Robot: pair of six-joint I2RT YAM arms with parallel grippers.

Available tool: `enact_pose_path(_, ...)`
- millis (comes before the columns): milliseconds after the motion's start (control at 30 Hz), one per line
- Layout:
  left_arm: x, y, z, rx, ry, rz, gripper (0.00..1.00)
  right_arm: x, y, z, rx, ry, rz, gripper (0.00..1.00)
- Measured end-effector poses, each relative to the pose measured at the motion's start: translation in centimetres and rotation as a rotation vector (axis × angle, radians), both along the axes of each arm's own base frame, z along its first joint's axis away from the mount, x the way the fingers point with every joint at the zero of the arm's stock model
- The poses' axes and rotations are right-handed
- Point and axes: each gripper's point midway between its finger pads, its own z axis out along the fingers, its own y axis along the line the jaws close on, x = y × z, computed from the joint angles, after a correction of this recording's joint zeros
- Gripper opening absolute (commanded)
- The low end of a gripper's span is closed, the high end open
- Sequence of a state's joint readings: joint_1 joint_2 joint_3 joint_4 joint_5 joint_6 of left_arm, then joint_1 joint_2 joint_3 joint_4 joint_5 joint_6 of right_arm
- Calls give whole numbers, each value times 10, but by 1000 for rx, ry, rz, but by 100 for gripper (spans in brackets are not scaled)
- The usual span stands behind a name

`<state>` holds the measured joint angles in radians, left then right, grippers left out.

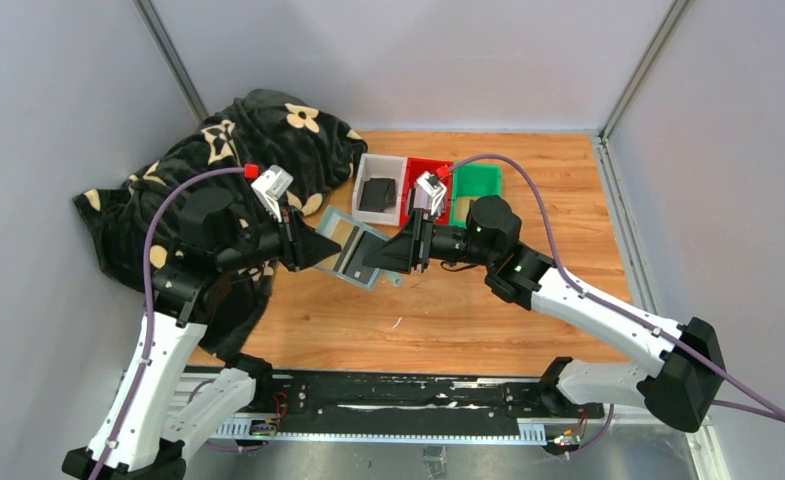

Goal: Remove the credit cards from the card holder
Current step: Remove the credit card from the card holder.

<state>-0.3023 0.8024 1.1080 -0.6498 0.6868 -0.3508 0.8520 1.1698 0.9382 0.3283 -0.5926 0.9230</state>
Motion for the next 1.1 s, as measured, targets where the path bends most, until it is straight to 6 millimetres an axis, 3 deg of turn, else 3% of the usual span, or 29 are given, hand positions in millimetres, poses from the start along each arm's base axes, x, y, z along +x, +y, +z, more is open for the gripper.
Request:
enact_pose_path(233, -4, -8, 18, -116, -11, -9, 0, -5, 6, 15, 76, -10, 49, 56)
enact_pose_path(467, -5, -16, 32, -217, 16, -28, 0, -2, 12, 15, 96, 0, 65, 55)
enact_pose_path(767, -9, -22, 42, -314, 44, -65, 1, -5, 17, 23, 153, 6, 106, 21)
enact_pose_path(967, -14, -23, 51, -341, 41, -89, 27, -7, 15, 27, 193, 11, 115, 9)
enact_pose_path(1100, -16, -24, 52, -362, 46, -101, 29, -8, 14, 29, 208, 15, 116, 3)
